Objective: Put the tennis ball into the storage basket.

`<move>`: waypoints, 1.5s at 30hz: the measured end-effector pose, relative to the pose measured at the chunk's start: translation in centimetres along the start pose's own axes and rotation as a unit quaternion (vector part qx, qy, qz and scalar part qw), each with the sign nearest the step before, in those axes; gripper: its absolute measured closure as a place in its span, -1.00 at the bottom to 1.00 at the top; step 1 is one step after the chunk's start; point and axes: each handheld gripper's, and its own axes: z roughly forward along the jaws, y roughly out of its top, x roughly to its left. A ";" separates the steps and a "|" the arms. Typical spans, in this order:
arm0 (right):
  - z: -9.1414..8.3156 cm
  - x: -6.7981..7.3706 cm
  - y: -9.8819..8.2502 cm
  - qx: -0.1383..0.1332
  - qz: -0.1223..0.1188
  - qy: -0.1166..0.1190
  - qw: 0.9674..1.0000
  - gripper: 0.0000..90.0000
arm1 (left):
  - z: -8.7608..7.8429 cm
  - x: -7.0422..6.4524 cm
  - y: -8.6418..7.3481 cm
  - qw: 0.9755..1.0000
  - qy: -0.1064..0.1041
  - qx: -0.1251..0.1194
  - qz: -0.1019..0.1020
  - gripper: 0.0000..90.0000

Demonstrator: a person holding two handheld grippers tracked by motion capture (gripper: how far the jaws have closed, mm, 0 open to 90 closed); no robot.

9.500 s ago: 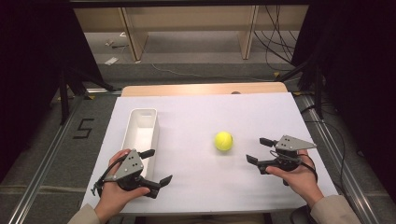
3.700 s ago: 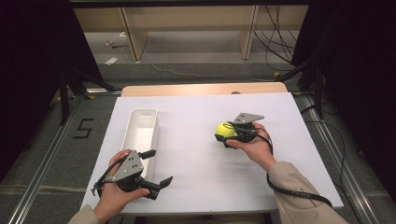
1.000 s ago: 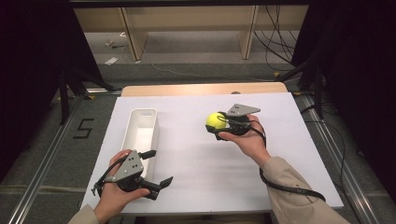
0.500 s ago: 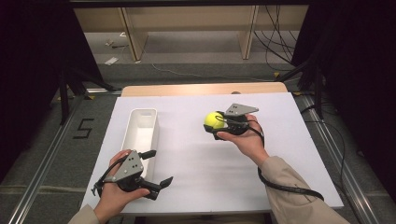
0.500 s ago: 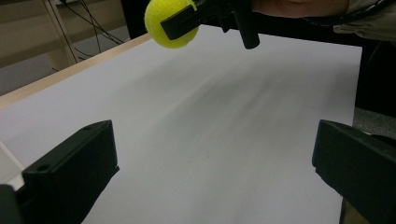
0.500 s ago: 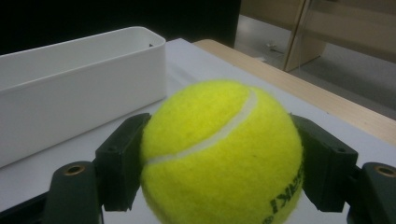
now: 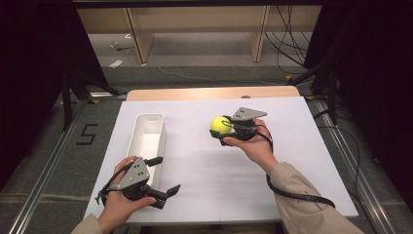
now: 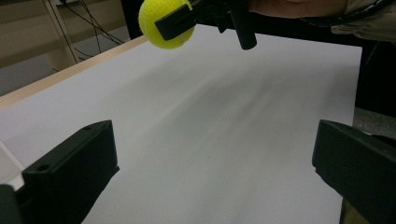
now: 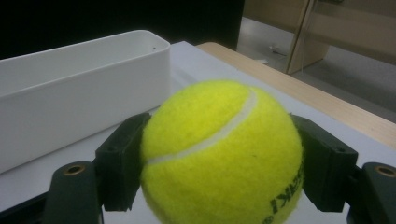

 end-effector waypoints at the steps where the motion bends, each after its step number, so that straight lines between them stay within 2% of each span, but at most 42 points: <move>1: 0.0 0.0 0.0 -0.001 -0.001 0.000 1.000 -0.40 | 0.0 0.0 0.0 1.000 0.000 0.000 0.000 -1.00; 45: 1.7 1.1 1.0 -0.006 -0.007 0.015 1.000 -0.40 | 0.0 0.0 0.0 1.000 -0.001 0.000 0.001 -1.00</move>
